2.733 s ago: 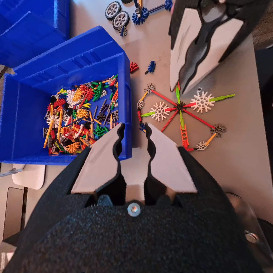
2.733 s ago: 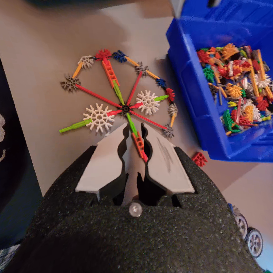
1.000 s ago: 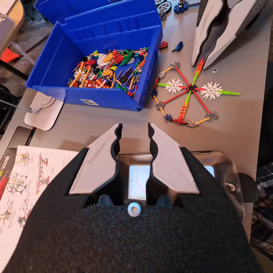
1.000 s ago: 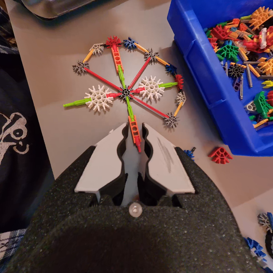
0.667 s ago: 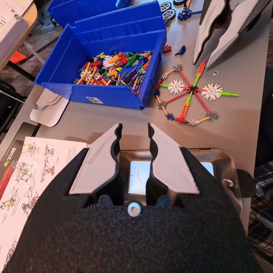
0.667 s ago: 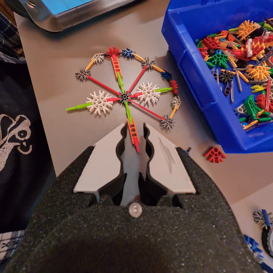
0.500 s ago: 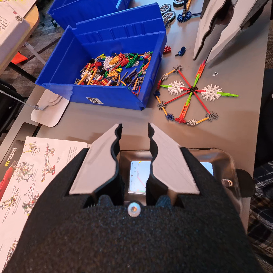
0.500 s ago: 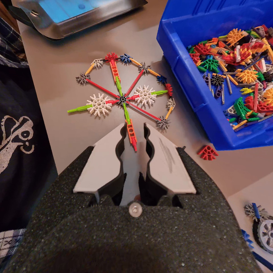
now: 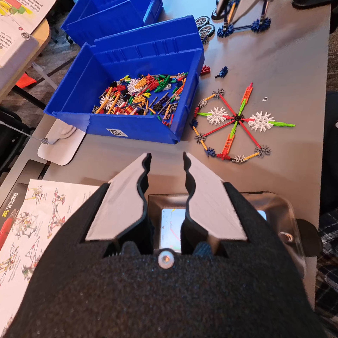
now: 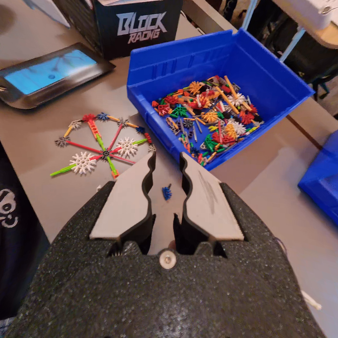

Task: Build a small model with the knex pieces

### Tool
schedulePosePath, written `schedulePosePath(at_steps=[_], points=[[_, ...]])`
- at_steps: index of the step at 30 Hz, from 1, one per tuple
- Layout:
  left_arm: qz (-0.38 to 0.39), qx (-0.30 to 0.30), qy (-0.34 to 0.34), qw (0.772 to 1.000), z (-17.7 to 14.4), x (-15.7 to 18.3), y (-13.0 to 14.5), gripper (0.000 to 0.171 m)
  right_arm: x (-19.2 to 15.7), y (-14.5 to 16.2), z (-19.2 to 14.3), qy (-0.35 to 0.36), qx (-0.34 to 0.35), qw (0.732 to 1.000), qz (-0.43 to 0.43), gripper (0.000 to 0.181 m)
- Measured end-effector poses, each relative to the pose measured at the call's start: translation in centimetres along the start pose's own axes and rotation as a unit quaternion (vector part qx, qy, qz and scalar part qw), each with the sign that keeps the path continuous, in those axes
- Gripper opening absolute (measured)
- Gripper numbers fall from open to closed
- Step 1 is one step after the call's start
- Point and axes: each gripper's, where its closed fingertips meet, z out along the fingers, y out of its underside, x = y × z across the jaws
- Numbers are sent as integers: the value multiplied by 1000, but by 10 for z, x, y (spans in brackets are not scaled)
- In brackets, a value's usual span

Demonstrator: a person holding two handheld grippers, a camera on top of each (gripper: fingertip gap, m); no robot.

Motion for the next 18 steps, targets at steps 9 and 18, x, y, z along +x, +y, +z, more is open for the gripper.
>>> schedulePosePath(at_steps=[9,18], points=[[4,21,-9,1000,12,-8,-8,35,39,-39,25,33,-57,997,-44,23],[-8,40,-16,999,18,-20,-2,35,60,-45,80,-13,-219,969,-116,22]])
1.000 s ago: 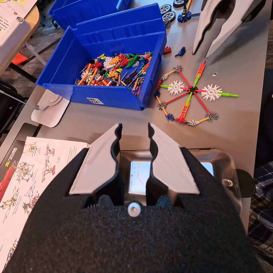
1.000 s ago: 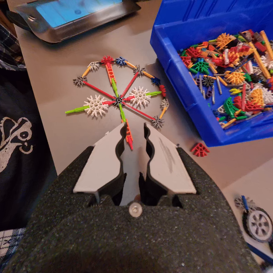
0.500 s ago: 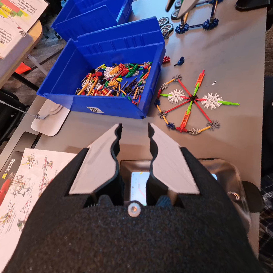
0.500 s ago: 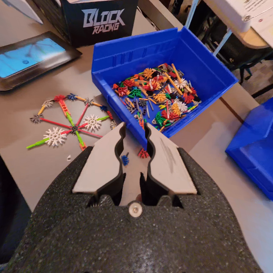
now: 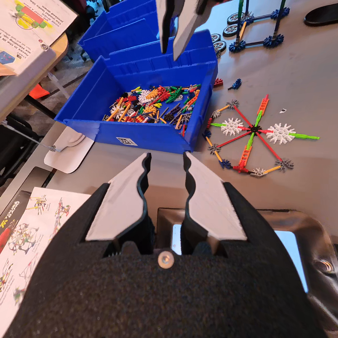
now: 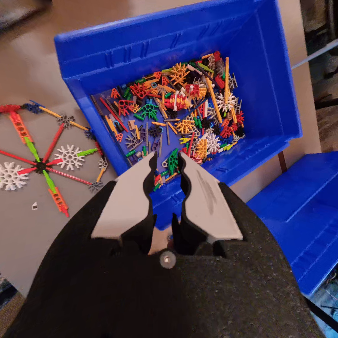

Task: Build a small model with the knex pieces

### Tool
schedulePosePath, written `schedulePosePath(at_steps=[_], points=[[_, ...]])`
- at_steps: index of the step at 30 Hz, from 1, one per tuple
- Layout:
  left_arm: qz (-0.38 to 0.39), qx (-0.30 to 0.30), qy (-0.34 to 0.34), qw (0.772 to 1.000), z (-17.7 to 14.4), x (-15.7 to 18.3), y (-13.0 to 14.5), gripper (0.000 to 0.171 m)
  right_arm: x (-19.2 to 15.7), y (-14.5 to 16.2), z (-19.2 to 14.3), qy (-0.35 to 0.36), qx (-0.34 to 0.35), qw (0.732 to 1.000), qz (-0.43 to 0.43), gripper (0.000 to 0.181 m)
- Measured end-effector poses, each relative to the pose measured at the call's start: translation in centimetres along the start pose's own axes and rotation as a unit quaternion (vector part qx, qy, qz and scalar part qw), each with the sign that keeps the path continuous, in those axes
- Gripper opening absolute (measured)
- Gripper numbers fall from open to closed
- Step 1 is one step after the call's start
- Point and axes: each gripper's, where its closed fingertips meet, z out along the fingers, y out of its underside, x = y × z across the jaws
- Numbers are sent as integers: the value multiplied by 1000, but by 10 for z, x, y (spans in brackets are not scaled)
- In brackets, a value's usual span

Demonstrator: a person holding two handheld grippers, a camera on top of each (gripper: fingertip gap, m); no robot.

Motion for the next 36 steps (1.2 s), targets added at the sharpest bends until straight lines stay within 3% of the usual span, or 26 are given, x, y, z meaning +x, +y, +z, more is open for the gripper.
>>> schedulePosePath(at_steps=[7,14,23,36], points=[[-6,3,-1,1000,2,-3,11,35,-11,-10,52,-97,-66,992,-41,15],[-8,9,-2,1000,0,-4,13,34,-12,-14,97,-101,-84,970,-204,10],[-9,15,-8,1000,-4,-8,13,34,-19,6,114,-160,-114,941,-274,8],[-11,19,-11,1000,-6,-10,12,34,-12,20,109,-168,-143,937,-272,0]])
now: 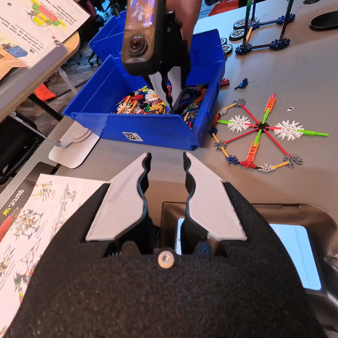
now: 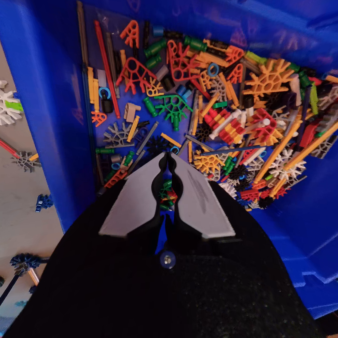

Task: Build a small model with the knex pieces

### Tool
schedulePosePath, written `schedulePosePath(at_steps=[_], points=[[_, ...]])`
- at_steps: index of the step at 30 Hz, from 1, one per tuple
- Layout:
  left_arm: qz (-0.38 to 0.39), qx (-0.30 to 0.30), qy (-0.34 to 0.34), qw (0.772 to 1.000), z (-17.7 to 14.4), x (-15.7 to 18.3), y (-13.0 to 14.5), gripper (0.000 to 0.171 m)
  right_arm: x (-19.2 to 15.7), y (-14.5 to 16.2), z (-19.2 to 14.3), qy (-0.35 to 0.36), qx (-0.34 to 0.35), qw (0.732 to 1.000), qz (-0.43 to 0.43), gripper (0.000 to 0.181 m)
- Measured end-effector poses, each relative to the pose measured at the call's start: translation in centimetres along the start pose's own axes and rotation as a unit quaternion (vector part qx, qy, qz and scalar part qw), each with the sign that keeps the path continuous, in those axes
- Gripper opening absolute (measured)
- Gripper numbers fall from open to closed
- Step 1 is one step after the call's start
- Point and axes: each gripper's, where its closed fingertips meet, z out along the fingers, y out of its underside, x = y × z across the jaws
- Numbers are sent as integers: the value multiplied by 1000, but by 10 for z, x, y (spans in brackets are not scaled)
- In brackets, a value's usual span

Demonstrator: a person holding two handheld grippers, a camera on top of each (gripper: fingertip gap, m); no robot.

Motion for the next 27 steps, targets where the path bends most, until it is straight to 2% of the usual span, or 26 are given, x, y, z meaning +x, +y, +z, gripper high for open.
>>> schedulePosePath(at_steps=[4,11,19,24,27], points=[[-1,-3,-1,1000,-1,-1,2,34,4,-7,-14,3,43,999,16,2],[-1,-3,-6,1000,-3,-3,2,34,6,-13,-9,17,29,999,-27,13],[-6,-5,-19,1000,-13,-10,5,34,5,-14,5,16,4,998,-59,1],[-8,-3,-28,1000,-19,-14,6,34,1,-12,7,-4,10,999,-51,7],[-10,-1,-29,1000,-21,-15,6,34,1,-10,7,-4,4,999,-51,6]])
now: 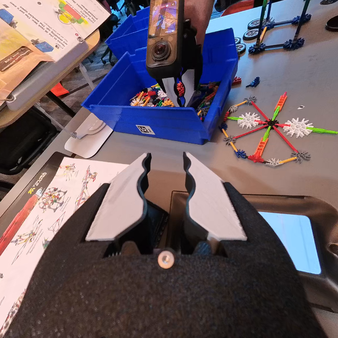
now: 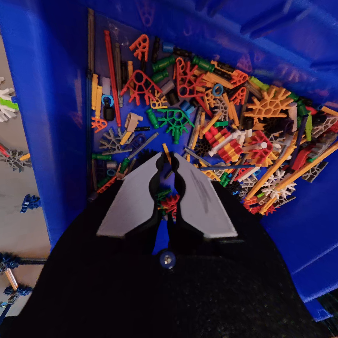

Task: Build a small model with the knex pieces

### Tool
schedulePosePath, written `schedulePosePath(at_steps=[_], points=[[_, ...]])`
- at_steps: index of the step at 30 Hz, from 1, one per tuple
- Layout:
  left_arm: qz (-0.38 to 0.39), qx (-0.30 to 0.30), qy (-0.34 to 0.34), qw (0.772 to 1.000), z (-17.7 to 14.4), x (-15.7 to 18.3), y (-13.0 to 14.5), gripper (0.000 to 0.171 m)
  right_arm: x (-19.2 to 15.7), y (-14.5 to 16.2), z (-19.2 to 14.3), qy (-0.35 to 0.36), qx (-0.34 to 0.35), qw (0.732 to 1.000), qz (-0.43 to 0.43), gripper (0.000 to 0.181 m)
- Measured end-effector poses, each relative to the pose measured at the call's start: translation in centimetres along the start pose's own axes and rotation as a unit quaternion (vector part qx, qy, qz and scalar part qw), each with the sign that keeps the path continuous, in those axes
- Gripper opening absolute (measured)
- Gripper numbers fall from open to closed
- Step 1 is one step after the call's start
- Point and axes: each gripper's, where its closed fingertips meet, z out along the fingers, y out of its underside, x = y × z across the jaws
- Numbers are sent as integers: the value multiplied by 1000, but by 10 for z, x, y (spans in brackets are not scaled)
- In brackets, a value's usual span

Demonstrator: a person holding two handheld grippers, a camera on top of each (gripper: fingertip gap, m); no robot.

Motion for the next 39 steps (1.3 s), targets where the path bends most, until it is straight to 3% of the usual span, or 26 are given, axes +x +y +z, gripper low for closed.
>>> schedulePosePath(at_steps=[13,29,35,39], points=[[0,0,-1,1000,-1,0,1,34,7,2,-1,5,9,999,33,2],[5,2,8,1000,3,5,-4,34,12,-5,-66,38,101,990,91,2],[39,3,57,998,17,29,-22,35,-31,-7,-124,85,147,969,178,2],[82,-14,98,992,34,51,-30,35,-80,-6,-131,84,175,950,246,2]])
